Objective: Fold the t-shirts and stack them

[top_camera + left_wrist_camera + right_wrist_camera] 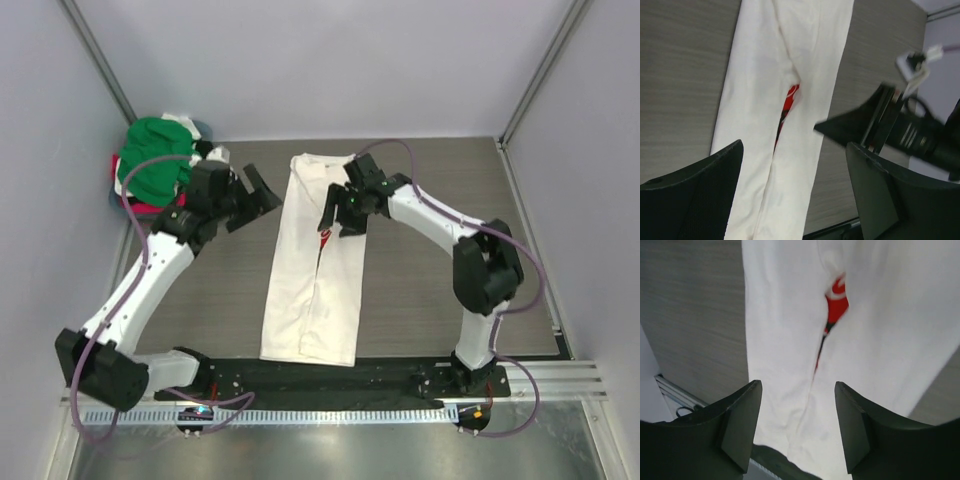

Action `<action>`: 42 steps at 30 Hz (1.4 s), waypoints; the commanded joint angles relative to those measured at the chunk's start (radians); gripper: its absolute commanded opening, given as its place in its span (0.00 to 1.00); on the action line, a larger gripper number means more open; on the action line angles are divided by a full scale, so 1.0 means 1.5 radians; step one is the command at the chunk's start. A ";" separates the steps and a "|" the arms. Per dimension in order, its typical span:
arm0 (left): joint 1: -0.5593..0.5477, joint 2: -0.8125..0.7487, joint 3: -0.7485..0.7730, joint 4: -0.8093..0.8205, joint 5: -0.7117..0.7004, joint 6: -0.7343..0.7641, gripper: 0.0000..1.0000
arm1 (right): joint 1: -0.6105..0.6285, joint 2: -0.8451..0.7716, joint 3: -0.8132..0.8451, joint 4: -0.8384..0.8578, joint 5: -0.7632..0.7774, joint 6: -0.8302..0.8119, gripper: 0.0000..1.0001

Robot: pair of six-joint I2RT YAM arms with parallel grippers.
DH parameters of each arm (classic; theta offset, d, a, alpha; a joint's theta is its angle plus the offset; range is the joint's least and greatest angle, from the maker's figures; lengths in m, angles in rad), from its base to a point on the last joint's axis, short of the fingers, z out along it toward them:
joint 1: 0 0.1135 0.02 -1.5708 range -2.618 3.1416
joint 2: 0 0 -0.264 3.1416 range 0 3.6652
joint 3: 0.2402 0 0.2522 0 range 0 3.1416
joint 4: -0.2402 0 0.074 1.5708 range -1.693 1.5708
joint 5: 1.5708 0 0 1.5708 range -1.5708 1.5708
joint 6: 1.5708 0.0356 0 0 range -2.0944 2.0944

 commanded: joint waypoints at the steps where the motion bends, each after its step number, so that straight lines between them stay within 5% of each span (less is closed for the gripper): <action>1: -0.007 -0.097 -0.141 0.039 -0.008 -0.042 0.84 | -0.032 0.093 0.144 0.056 -0.096 -0.037 0.65; 5: -0.007 -0.255 -0.301 0.017 -0.001 -0.076 0.82 | -0.051 0.242 0.260 0.057 -0.145 -0.021 0.55; 12: -0.007 -0.386 -0.410 -0.022 0.021 -0.115 0.81 | -0.061 0.405 0.390 0.060 -0.147 -0.019 0.47; 25: -0.007 -0.396 -0.462 -0.031 0.042 -0.126 0.80 | -0.124 0.671 0.698 0.058 -0.250 -0.112 0.54; 29: -0.007 -0.404 -0.483 -0.030 0.046 -0.140 0.79 | -0.123 0.601 0.699 0.089 -0.270 -0.114 0.70; 35: -0.007 -0.425 -0.555 0.004 0.049 -0.192 0.74 | -0.121 0.395 0.613 0.105 -0.244 -0.099 0.78; 42: -0.024 -0.401 -0.646 0.070 0.049 -0.226 0.61 | -0.101 0.046 0.180 0.088 -0.079 -0.091 0.79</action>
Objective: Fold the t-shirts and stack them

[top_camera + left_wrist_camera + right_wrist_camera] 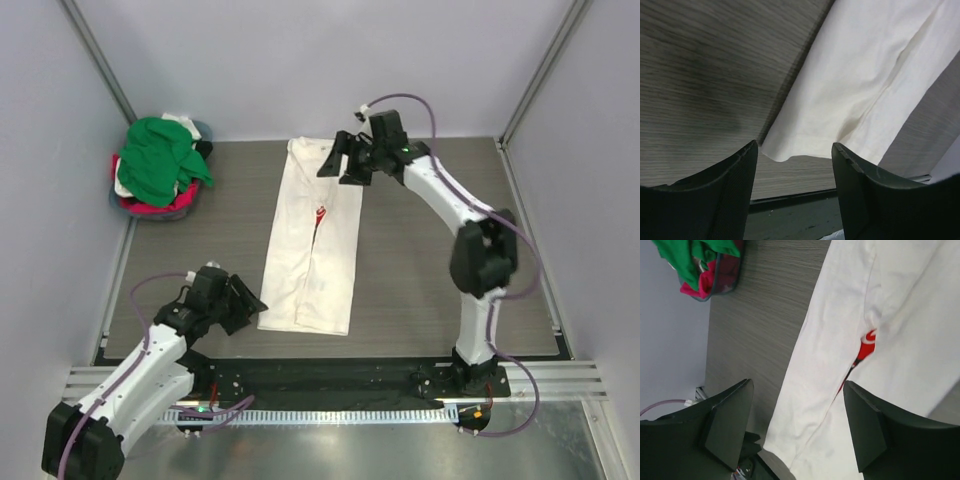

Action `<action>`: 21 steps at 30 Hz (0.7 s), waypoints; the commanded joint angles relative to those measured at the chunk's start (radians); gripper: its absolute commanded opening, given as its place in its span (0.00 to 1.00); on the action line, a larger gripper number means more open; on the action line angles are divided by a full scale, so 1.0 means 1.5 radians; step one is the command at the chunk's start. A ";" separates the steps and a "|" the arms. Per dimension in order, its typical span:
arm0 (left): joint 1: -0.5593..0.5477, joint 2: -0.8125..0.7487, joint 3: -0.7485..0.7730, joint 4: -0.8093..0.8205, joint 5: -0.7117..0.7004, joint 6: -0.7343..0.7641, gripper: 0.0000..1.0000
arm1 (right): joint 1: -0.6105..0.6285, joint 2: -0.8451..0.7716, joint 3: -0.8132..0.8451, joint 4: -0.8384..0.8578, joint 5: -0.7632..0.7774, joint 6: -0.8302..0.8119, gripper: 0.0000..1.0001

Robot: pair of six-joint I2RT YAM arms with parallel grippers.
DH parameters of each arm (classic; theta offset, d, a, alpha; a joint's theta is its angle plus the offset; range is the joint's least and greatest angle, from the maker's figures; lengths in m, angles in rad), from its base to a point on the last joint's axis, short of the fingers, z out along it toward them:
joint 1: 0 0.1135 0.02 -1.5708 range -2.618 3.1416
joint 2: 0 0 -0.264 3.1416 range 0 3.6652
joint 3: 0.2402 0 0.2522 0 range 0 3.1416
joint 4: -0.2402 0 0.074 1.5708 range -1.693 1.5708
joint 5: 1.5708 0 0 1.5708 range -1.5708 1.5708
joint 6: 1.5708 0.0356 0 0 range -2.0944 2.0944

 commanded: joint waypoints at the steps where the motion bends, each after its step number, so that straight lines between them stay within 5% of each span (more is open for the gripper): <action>1: -0.009 0.008 -0.026 0.065 0.003 -0.023 0.61 | 0.020 -0.210 -0.199 -0.010 0.119 0.012 0.78; 6: -0.029 0.010 -0.058 0.081 -0.002 -0.037 0.52 | 0.070 -0.409 -0.498 -0.031 0.179 0.057 0.76; 14: -0.060 -0.014 -0.117 0.095 -0.033 -0.077 0.38 | 0.189 -0.578 -0.768 0.024 0.229 0.185 0.75; 21: -0.069 -0.005 -0.129 0.104 -0.038 -0.080 0.00 | 0.259 -0.624 -0.899 0.084 0.234 0.265 0.73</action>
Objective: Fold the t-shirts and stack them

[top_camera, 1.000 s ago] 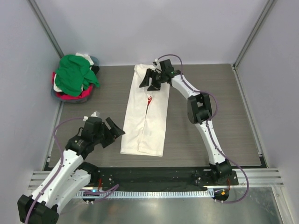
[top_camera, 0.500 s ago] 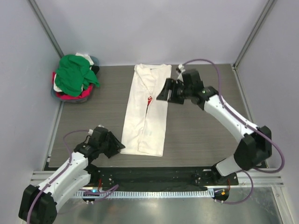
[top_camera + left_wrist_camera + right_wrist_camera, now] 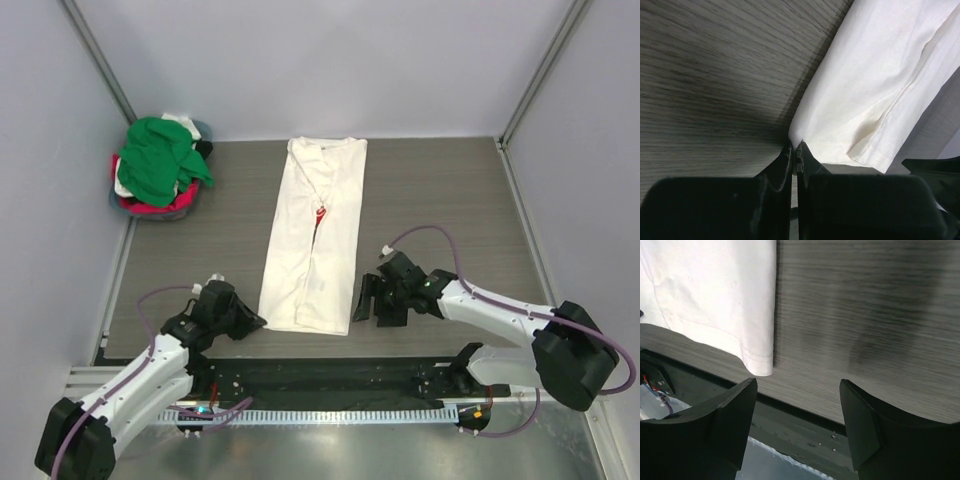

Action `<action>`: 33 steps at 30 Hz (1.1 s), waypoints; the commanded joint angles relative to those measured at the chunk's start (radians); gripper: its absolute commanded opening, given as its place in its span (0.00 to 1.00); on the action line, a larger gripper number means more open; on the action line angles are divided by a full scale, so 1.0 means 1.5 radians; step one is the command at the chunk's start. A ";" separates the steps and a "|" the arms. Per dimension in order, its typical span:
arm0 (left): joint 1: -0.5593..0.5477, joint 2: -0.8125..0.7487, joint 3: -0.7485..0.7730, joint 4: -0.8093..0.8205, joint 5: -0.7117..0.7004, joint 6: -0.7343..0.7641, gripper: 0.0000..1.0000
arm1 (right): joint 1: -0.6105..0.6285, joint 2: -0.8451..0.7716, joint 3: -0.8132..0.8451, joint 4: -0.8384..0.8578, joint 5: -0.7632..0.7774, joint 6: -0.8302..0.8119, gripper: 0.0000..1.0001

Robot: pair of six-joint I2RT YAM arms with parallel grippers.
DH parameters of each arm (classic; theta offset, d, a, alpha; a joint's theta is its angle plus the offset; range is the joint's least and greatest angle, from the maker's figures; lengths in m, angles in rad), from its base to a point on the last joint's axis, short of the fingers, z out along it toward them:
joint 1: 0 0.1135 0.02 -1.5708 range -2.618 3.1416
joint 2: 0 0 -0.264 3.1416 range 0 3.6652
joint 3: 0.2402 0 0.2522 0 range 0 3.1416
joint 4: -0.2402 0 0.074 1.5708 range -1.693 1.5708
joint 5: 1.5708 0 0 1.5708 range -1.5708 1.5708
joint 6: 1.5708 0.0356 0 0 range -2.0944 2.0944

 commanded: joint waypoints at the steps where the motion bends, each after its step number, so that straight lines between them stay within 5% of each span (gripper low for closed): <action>1: -0.011 0.007 -0.013 0.000 -0.021 -0.003 0.00 | 0.044 -0.019 -0.026 0.081 0.024 0.074 0.72; 8: -0.032 -0.008 -0.012 -0.001 -0.027 -0.019 0.00 | 0.086 0.014 -0.103 0.238 -0.001 0.131 0.69; 14: -0.046 -0.011 -0.020 -0.001 -0.030 -0.027 0.00 | 0.088 0.059 -0.103 0.262 0.009 0.131 0.61; 19: -0.053 -0.020 -0.020 -0.001 -0.030 -0.035 0.00 | 0.095 0.075 -0.105 0.266 0.012 0.137 0.39; 27: -0.105 -0.048 0.014 -0.040 -0.023 -0.074 0.00 | 0.096 -0.003 -0.088 0.132 0.055 0.116 0.01; 33: -0.213 -0.072 0.084 -0.107 -0.089 -0.127 0.00 | 0.096 -0.139 -0.092 0.023 0.061 0.122 0.01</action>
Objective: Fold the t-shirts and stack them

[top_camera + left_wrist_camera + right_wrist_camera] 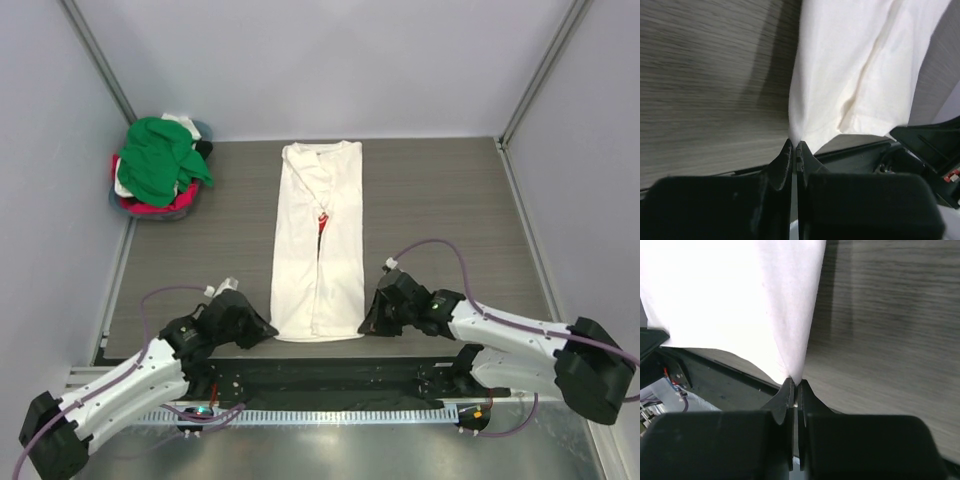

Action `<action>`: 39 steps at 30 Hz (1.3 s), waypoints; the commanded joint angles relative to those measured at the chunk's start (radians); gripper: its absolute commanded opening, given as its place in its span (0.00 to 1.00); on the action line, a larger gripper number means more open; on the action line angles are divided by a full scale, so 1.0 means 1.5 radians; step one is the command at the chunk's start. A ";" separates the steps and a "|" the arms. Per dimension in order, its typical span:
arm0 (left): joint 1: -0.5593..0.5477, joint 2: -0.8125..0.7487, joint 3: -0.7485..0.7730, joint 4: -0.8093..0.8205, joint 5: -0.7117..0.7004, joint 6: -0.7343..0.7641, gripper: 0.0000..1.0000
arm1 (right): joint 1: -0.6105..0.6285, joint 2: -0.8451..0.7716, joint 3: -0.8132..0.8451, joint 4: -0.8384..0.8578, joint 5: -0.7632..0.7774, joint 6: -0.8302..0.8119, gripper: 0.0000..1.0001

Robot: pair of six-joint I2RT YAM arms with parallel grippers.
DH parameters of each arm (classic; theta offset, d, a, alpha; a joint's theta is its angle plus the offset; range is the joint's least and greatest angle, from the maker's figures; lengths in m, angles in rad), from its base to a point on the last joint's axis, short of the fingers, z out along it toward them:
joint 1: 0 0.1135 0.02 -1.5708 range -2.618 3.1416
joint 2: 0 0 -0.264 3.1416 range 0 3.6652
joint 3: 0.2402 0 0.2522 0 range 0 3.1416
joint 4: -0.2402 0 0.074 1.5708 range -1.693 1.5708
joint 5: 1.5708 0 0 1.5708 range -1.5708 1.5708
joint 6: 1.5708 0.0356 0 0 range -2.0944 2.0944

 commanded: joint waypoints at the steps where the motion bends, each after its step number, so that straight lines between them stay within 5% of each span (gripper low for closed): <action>1: -0.053 -0.003 0.064 -0.045 -0.049 -0.043 0.00 | 0.005 -0.078 0.010 -0.089 0.027 -0.003 0.01; 6: -0.086 0.081 0.179 -0.066 -0.083 0.002 0.00 | 0.004 -0.115 0.087 -0.154 0.069 -0.032 0.01; 15: -0.074 0.244 0.448 -0.164 -0.216 0.142 0.00 | -0.070 0.029 0.330 -0.243 0.151 -0.164 0.01; 25: 0.128 0.455 0.625 -0.094 -0.063 0.282 0.00 | -0.233 0.213 0.489 -0.232 0.043 -0.280 0.01; 39: 0.259 0.771 0.868 -0.092 0.063 0.375 0.00 | -0.337 0.501 0.760 -0.233 -0.064 -0.361 0.01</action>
